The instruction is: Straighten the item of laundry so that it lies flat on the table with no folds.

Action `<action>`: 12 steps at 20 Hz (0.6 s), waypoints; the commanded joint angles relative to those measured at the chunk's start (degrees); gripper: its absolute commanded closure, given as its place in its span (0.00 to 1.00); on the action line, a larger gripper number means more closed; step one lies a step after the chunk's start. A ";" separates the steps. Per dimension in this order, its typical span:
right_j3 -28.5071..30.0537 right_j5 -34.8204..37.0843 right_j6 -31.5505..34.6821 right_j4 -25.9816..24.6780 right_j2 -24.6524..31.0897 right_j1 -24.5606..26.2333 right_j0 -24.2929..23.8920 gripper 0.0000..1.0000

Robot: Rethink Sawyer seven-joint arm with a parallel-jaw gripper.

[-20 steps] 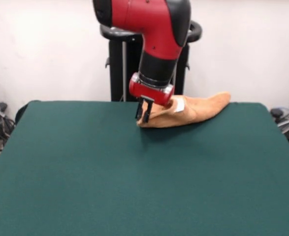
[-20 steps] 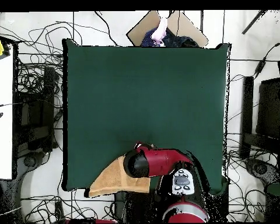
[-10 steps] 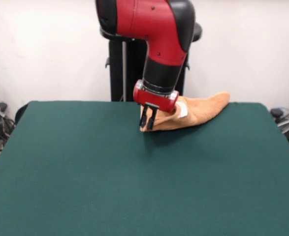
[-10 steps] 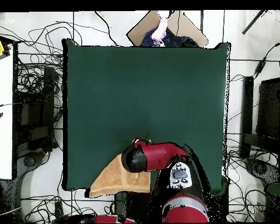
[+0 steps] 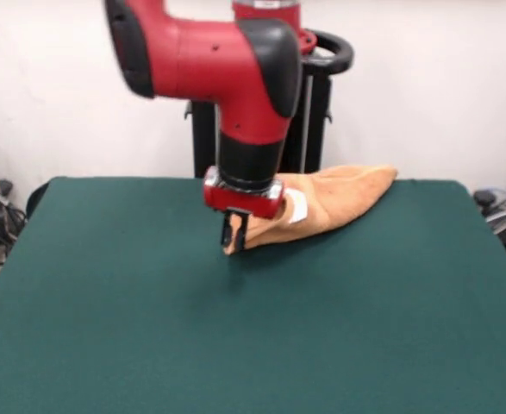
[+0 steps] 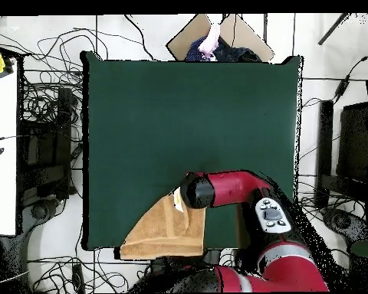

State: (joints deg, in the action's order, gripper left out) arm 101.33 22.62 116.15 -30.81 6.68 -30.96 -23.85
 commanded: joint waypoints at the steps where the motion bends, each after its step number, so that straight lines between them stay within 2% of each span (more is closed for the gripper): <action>1: -11.88 8.79 -21.62 -4.59 13.09 2.73 -6.68 1.00; 7: -12.80 11.17 -24.30 -4.43 13.97 2.09 -8.15 1.00; 12: -17.52 14.96 -32.58 -4.01 16.76 3.98 -10.89 1.00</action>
State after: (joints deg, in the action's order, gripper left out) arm 93.57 31.13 98.27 -32.83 15.02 -28.27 -32.91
